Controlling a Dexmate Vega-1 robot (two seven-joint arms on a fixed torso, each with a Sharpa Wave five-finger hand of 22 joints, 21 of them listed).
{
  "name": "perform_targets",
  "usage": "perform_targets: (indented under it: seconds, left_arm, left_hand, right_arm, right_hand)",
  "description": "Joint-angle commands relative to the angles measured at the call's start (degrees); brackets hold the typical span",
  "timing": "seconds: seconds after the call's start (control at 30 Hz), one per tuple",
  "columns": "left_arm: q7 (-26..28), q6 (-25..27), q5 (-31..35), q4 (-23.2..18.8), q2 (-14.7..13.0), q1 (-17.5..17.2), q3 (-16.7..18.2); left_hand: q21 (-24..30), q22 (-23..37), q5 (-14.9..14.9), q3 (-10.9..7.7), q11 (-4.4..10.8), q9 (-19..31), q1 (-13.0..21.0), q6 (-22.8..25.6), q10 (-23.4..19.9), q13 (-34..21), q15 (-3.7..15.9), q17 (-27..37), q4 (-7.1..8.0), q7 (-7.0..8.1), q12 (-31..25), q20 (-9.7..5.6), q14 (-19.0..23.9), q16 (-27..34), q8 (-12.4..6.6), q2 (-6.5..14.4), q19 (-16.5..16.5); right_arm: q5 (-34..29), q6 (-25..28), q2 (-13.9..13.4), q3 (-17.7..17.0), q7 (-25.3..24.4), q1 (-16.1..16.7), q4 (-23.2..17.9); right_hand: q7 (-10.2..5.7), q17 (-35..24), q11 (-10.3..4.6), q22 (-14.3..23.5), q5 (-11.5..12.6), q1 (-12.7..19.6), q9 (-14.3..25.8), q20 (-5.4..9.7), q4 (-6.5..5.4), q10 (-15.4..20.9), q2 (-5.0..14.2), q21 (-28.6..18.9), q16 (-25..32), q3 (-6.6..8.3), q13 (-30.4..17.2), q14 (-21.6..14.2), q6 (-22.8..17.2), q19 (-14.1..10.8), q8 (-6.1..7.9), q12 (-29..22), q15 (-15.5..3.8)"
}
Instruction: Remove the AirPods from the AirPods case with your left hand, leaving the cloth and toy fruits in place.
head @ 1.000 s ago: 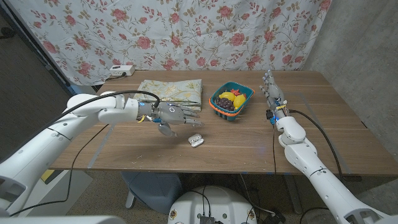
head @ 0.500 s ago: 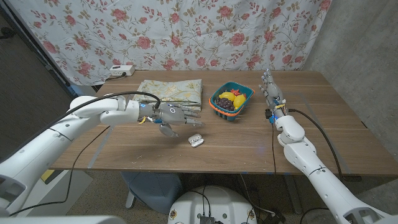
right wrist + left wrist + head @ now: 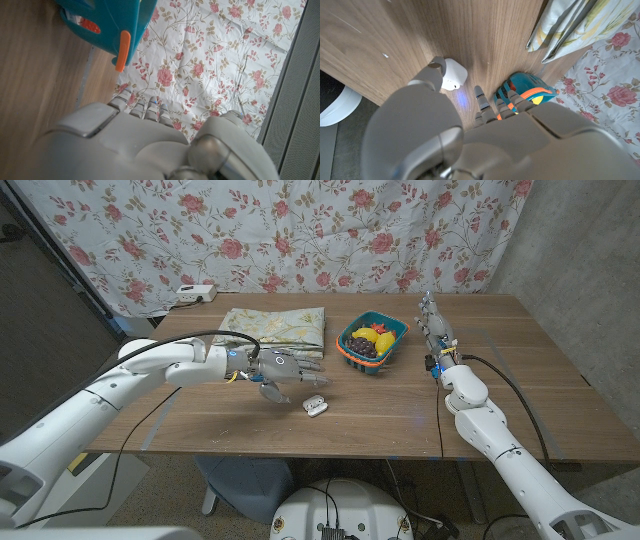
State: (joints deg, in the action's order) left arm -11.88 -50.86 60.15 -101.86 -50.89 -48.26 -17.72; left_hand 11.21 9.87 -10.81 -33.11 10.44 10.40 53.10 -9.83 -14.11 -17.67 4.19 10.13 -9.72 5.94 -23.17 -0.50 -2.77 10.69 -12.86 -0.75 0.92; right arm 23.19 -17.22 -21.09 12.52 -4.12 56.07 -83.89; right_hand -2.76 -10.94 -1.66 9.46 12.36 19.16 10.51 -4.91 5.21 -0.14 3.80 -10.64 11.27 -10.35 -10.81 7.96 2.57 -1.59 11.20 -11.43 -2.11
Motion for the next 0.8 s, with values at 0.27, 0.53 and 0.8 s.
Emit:
perform_targets:
  seconds: [0.27, 0.53, 0.8]
  left_arm:
    - [1.8, 1.7, 0.5, 1.4, 0.1, 0.7, -2.6]
    - [3.5, 2.2, 1.4, 2.2, 0.2, 1.3, -3.9]
    - [3.0, 2.5, 0.6, 2.8, 0.5, 2.3, -5.0]
  left_hand:
    - [0.0, 0.1, -0.1, 0.36, -0.21, 0.2, 0.8, -3.7, 0.1, -0.3, 0.12, 0.1, 0.22, 0.11, -0.2, 0.12, -0.2, -0.3, -0.39, -0.1, 0.1]
    - [0.0, 0.1, -0.1, 0.50, -0.24, 0.2, 0.8, -3.3, 0.0, -0.3, 0.13, 0.1, 0.27, 0.20, -0.2, 0.24, -0.2, -0.3, -0.40, -0.1, 0.1]
    - [0.0, 0.1, -0.1, 0.58, -0.25, 0.2, 0.8, -3.1, 0.0, -0.3, 0.11, 0.1, 0.29, 0.16, -0.3, 0.33, -0.2, -0.3, -0.41, -0.1, 0.1]
  right_arm:
    - [-0.1, 1.0, 0.1, -0.1, 0.2, -0.3, 0.3]
    - [-0.5, 1.5, 0.1, 0.1, -0.1, -0.4, 0.2]
    - [-0.3, 1.2, 0.5, 0.2, 0.5, -1.2, 1.4]
  right_hand:
    - [-0.30, 0.0, -0.48, 0.2, 0.0, 0.6, 0.2, -0.31, 0.13, 0.1, 0.23, 0.0, 0.2, 0.19, -0.2, -0.2, 0.1, 0.3, -0.10, 0.2, -1.04]
    - [-0.32, 0.0, -0.44, 0.2, 0.0, 0.7, 0.2, -0.33, 0.15, 0.1, 0.26, 0.0, 0.2, 0.22, -0.2, -0.2, 0.1, 0.3, -0.10, 0.2, -0.97]
    - [-0.30, 0.0, -0.55, 0.2, 0.0, 0.7, 0.2, -0.29, 0.16, 0.1, 0.28, 0.0, 0.2, 0.24, -0.2, -0.3, 0.1, 0.3, -0.11, 0.2, -0.99]
